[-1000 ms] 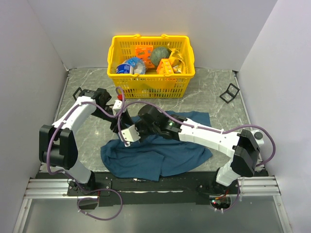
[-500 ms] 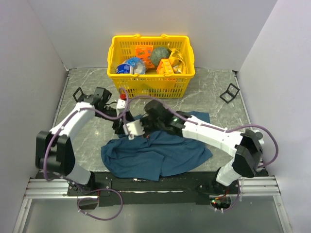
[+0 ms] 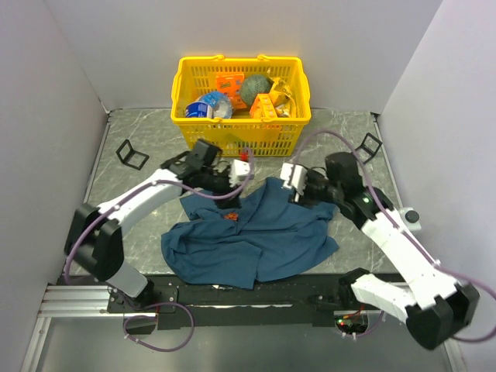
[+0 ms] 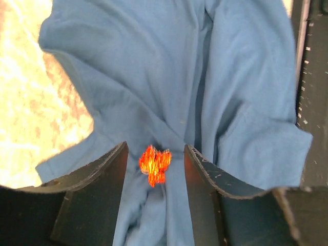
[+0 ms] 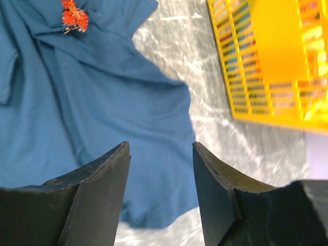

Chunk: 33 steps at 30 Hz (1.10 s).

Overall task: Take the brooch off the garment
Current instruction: Remove the brooch from the clothes.

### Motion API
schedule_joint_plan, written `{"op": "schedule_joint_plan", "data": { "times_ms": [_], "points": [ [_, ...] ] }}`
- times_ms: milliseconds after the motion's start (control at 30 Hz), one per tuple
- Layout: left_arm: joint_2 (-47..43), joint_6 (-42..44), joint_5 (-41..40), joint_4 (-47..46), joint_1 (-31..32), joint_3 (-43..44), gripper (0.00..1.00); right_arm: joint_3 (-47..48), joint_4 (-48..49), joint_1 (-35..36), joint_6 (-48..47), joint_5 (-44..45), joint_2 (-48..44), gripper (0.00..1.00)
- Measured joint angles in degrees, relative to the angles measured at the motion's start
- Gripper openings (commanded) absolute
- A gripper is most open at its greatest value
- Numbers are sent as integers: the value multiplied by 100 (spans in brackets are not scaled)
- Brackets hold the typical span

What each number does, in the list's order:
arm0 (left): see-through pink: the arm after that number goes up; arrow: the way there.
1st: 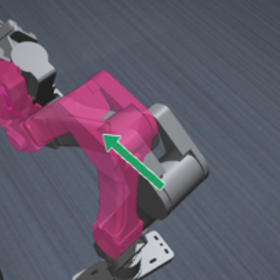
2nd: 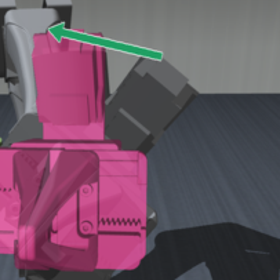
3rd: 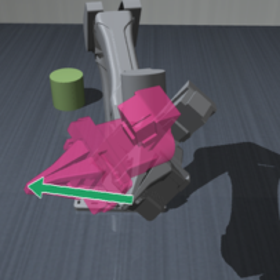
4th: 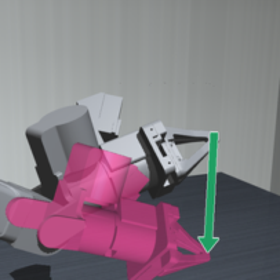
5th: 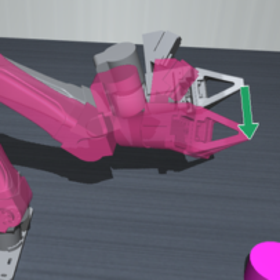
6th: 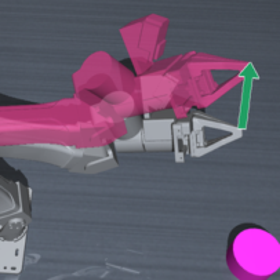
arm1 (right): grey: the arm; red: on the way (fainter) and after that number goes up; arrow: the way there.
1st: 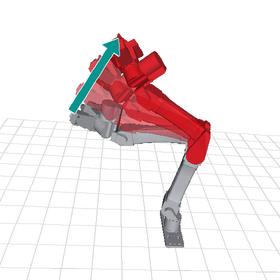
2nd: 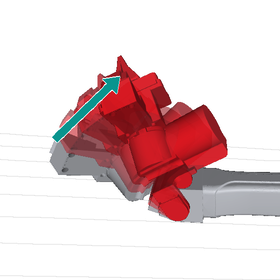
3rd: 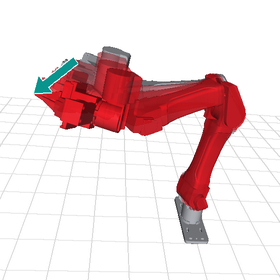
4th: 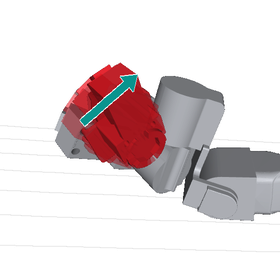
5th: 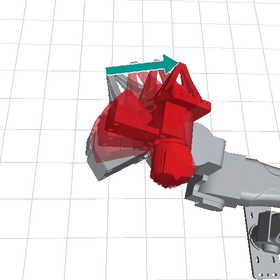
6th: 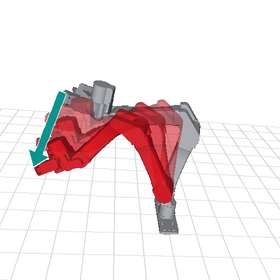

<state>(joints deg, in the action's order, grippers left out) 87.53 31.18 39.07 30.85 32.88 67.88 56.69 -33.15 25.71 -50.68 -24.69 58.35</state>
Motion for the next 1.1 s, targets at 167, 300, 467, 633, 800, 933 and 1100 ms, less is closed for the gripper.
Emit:
{"op": "schedule_joint_plan", "data": {
  "times_ms": [167,300,467,633,800,933,1100],
  "points": [
    [656,-251,-813,35,656,295,53,-466,-81,-280,385,-22,-855,63],
    [896,-431,-1419,96,981,236,50,-787,-83,-343,704,13,-1460,63],
    [914,-562,-1937,140,1012,236,43,-848,-72,-439,942,4,-1729,63],
    [1069,-599,-2227,372,1047,332,41,-848,-76,-476,1062,-13,-1652,63],
    [1165,-649,-2400,579,1108,334,36,-848,-74,-476,1110,-26,-1578,63],
    [1167,-675,-2470,680,1130,334,33,-848,-74,-479,1143,-26,-1561,64],
    [1169,-675,-2524,761,1134,332,31,-848,-63,-483,1185,-24,-1563,64]
  ]
}}
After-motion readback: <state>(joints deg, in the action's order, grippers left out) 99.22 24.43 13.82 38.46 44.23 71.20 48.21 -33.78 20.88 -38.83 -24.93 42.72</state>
